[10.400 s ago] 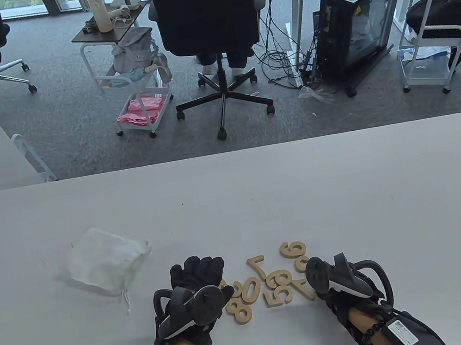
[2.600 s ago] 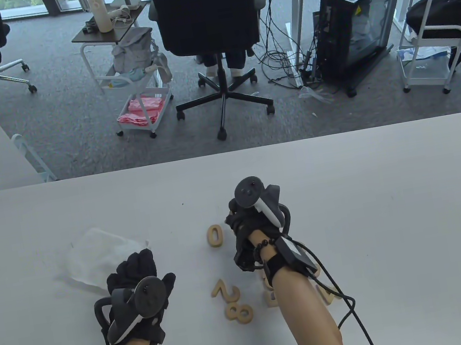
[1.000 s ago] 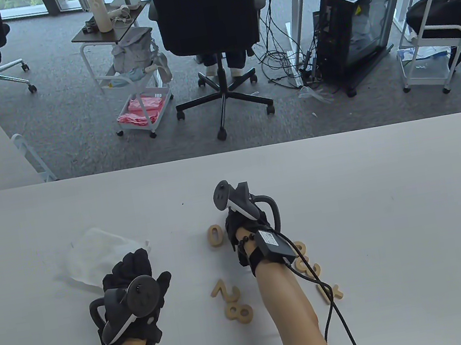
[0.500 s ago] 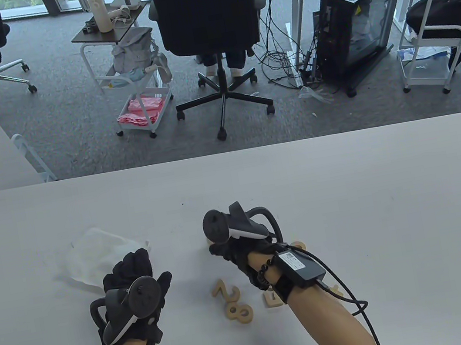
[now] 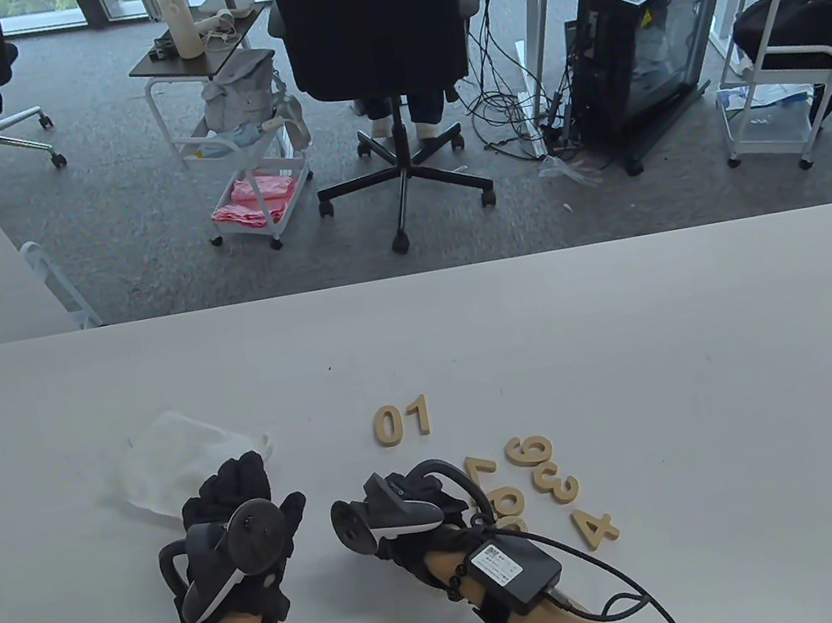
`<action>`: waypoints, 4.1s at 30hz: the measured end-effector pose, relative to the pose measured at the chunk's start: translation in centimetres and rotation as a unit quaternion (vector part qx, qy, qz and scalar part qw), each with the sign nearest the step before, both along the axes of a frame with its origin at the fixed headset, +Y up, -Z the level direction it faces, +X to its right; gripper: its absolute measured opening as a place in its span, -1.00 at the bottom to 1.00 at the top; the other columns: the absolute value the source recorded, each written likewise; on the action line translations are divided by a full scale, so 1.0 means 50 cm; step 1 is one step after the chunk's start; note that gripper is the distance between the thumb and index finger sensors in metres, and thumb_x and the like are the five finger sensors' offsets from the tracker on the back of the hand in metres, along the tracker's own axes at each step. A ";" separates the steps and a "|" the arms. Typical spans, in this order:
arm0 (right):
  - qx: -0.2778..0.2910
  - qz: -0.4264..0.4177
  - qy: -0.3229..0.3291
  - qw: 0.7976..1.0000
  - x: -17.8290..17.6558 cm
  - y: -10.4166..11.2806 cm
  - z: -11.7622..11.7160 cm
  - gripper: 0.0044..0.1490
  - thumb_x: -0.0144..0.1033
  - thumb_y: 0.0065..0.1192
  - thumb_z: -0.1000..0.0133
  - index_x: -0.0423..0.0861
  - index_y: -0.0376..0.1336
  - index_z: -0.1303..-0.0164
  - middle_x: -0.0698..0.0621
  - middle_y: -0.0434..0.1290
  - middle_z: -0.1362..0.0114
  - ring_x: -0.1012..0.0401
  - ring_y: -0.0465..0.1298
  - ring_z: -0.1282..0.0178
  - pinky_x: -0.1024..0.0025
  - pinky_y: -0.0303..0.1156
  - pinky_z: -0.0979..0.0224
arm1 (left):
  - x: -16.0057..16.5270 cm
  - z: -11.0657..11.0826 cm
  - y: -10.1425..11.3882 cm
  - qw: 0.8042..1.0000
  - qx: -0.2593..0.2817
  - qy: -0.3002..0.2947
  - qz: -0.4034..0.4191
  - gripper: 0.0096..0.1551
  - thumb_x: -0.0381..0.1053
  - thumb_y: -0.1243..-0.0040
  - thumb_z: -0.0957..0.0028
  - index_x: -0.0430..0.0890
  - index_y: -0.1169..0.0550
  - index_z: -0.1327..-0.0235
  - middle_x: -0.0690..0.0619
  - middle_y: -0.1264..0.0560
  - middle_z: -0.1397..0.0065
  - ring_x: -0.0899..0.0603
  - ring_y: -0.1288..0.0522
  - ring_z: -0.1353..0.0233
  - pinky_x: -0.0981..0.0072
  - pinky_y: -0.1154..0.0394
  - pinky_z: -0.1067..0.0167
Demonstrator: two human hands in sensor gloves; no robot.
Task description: Empty bag and arrange number blocks in order
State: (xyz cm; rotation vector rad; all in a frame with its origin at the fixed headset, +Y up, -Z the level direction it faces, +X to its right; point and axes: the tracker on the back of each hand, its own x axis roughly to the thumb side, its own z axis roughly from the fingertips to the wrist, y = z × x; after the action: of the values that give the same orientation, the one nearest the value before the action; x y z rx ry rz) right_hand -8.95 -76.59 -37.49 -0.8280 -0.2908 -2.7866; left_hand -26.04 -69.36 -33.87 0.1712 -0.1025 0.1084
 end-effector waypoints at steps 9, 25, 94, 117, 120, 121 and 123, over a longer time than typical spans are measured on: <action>0.068 0.028 0.027 0.997 -0.019 -0.007 0.012 -0.35 -0.21 0.35 -0.08 -0.14 0.35 -0.39 -0.28 0.49 -0.43 -0.17 0.65 -0.26 -0.08 0.60 -0.33 | -0.003 -0.001 0.000 1.000 0.001 0.004 0.001 -0.05 0.27 -0.03 -0.15 -0.33 -0.23 -0.60 -0.44 -0.24 -0.58 -0.61 -0.34 -0.50 -0.64 -0.19 -0.32; 0.049 -0.023 0.005 0.999 0.005 0.004 -0.026 -0.42 -0.12 0.31 -0.09 -0.01 0.38 -0.33 -0.28 0.47 -0.39 -0.07 0.70 -0.17 0.02 0.68 -0.26 | -0.003 -0.003 0.000 1.000 0.001 0.001 0.002 -0.05 0.27 -0.02 -0.15 -0.33 -0.23 -0.60 -0.45 -0.24 -0.58 -0.61 -0.34 -0.50 -0.65 -0.19 -0.32; -0.022 -0.399 -0.437 0.806 0.339 0.108 -0.216 -0.49 -0.32 0.51 -0.06 -0.31 0.50 -0.13 -0.24 0.68 -0.08 0.26 0.79 0.33 0.40 0.80 0.26 | -0.012 0.001 0.009 1.000 0.013 0.011 0.012 -0.05 0.27 -0.02 -0.15 -0.34 -0.24 -0.60 -0.45 -0.25 -0.57 -0.61 -0.34 -0.49 -0.64 -0.19 -0.31; -0.008 -0.252 -0.456 0.854 0.258 0.033 -0.286 -0.48 -0.29 0.53 -0.03 -0.33 0.53 -0.06 -0.24 0.72 0.02 0.27 0.78 0.42 0.40 0.78 0.33 | -0.018 0.001 0.012 1.000 0.020 0.012 0.020 -0.05 0.27 -0.02 -0.15 -0.34 -0.24 -0.60 -0.45 -0.25 -0.57 -0.62 -0.34 -0.49 -0.65 -0.19 -0.31; -0.023 -0.246 -0.451 0.858 0.258 0.025 -0.292 -0.48 -0.28 0.49 -0.05 -0.32 0.52 -0.08 -0.24 0.71 0.01 0.25 0.78 0.38 0.37 0.78 0.29 | -0.019 0.002 0.013 1.000 0.020 0.013 0.021 -0.05 0.27 -0.02 -0.15 -0.34 -0.24 -0.60 -0.45 -0.25 -0.57 -0.62 -0.34 -0.49 -0.64 -0.19 -0.31; -0.026 -0.243 -0.451 0.858 0.258 0.023 -0.293 -0.49 -0.28 0.49 -0.05 -0.32 0.53 -0.07 -0.25 0.72 0.02 0.24 0.77 0.35 0.36 0.78 0.28 | -0.019 0.002 0.013 1.000 0.019 0.013 0.021 -0.05 0.27 -0.02 -0.15 -0.34 -0.23 -0.60 -0.45 -0.24 -0.57 -0.62 -0.34 -0.49 -0.65 -0.19 -0.31; -0.026 -0.233 -0.448 0.863 0.258 0.019 -0.294 -0.49 -0.25 0.49 -0.04 -0.31 0.54 -0.05 -0.23 0.71 0.03 0.23 0.77 0.34 0.35 0.77 0.27 | -0.019 0.002 0.013 1.000 0.018 0.012 0.020 -0.05 0.27 -0.02 -0.15 -0.33 -0.23 -0.60 -0.44 -0.25 -0.57 -0.62 -0.34 -0.49 -0.65 -0.19 -0.31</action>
State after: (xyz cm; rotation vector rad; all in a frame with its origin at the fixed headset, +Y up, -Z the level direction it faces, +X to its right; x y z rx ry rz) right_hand 3.92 -75.66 -52.17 0.5556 -0.3342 -3.4379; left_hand -26.97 -68.73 -33.79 0.2097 -0.0760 0.1453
